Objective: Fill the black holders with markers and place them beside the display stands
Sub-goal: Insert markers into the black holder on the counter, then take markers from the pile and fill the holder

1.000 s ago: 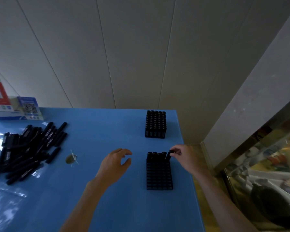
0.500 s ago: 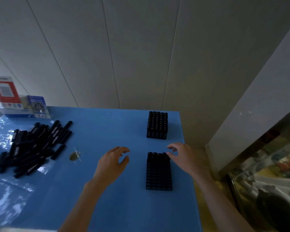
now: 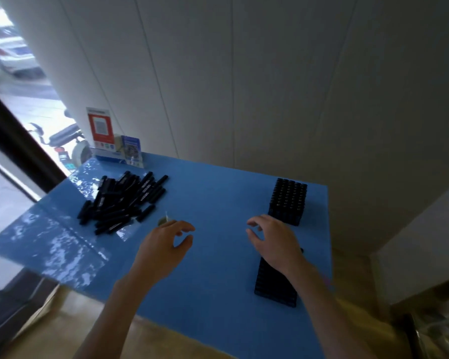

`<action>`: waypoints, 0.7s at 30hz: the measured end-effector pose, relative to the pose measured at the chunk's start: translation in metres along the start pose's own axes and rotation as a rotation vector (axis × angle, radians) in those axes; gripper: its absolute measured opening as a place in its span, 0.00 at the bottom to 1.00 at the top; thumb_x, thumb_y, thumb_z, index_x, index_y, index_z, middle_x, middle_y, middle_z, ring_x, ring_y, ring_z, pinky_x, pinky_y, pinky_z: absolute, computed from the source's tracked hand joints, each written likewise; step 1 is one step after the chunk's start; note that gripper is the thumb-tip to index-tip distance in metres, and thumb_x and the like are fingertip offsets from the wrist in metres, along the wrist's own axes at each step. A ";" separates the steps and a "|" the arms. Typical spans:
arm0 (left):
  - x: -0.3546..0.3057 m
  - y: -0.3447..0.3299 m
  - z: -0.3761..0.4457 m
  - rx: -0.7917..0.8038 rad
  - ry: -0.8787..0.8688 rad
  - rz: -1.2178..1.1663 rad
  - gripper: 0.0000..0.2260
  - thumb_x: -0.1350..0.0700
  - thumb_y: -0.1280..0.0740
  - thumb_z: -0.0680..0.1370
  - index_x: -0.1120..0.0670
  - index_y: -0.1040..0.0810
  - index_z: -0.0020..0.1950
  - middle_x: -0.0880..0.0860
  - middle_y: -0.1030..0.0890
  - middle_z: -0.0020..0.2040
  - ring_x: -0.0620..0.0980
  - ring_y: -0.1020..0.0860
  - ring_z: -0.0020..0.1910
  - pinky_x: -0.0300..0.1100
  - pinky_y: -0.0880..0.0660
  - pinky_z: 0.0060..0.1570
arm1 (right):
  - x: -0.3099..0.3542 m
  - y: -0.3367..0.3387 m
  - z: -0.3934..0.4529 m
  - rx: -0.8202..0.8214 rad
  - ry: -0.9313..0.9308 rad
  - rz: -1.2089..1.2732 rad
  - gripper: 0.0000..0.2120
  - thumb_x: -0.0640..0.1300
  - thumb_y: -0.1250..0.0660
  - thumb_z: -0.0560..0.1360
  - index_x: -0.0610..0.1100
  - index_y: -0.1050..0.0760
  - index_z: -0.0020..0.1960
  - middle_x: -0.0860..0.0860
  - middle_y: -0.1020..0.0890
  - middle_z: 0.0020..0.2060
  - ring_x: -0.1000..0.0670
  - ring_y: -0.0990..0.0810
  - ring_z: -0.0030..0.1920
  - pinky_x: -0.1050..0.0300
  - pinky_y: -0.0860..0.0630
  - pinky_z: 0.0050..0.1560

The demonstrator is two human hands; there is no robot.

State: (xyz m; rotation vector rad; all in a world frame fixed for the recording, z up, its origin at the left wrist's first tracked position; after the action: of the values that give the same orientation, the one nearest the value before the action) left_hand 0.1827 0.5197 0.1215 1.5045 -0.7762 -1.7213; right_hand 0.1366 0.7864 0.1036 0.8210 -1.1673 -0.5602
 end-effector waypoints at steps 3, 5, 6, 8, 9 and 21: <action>0.024 0.023 -0.011 -0.061 0.050 -0.018 0.07 0.54 0.28 0.76 0.43 0.18 0.52 0.38 0.20 0.48 0.39 0.20 0.46 0.43 0.22 0.46 | 0.024 -0.021 0.007 0.041 0.042 -0.010 0.11 0.51 0.36 0.80 0.49 0.23 0.60 0.57 0.20 0.54 0.57 0.23 0.52 0.66 0.32 0.49; 0.045 0.037 -0.020 -0.084 0.078 -0.001 0.07 0.54 0.29 0.76 0.43 0.18 0.52 0.39 0.19 0.48 0.39 0.20 0.47 0.43 0.22 0.46 | 0.041 -0.039 0.011 0.077 0.059 -0.020 0.11 0.51 0.36 0.80 0.49 0.22 0.60 0.57 0.20 0.54 0.56 0.23 0.52 0.66 0.33 0.49; 0.057 0.044 -0.024 -0.090 0.089 0.008 0.07 0.54 0.29 0.77 0.43 0.18 0.52 0.39 0.18 0.49 0.39 0.20 0.47 0.43 0.21 0.46 | 0.049 -0.048 0.014 0.094 0.066 -0.026 0.11 0.51 0.36 0.80 0.50 0.22 0.59 0.57 0.20 0.54 0.56 0.23 0.52 0.64 0.31 0.49; 0.085 0.058 -0.034 -0.099 0.112 0.008 0.07 0.54 0.29 0.77 0.43 0.18 0.53 0.40 0.18 0.49 0.40 0.20 0.47 0.44 0.21 0.47 | 0.068 -0.067 0.018 0.121 0.065 -0.037 0.10 0.51 0.36 0.80 0.50 0.22 0.58 0.57 0.20 0.53 0.54 0.22 0.52 0.60 0.27 0.50; 0.099 0.066 -0.039 -0.104 0.127 -0.003 0.07 0.54 0.29 0.77 0.43 0.18 0.53 0.40 0.17 0.49 0.41 0.20 0.47 0.45 0.21 0.47 | 0.079 -0.076 0.020 0.130 0.060 -0.040 0.09 0.51 0.36 0.79 0.50 0.22 0.57 0.57 0.20 0.52 0.54 0.22 0.51 0.58 0.25 0.50; 0.272 0.173 -0.080 -0.108 0.207 0.014 0.09 0.52 0.31 0.78 0.44 0.19 0.57 0.42 0.19 0.53 0.43 0.20 0.49 0.44 0.22 0.50 | 0.221 -0.184 0.044 0.150 0.007 -0.037 0.07 0.50 0.34 0.78 0.51 0.21 0.55 0.59 0.20 0.50 0.56 0.21 0.46 0.56 0.22 0.49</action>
State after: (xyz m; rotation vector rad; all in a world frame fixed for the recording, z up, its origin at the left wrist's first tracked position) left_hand 0.2650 0.1988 0.0985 1.5690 -0.5754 -1.5420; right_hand 0.1687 0.4979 0.0900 0.9733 -1.1998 -0.5037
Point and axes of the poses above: each hand's wrist, its own z-axis towards the middle knuckle, its own y-axis out of the back of the hand, x = y × z, the point moved 4 cm from there along z, towards the middle knuckle
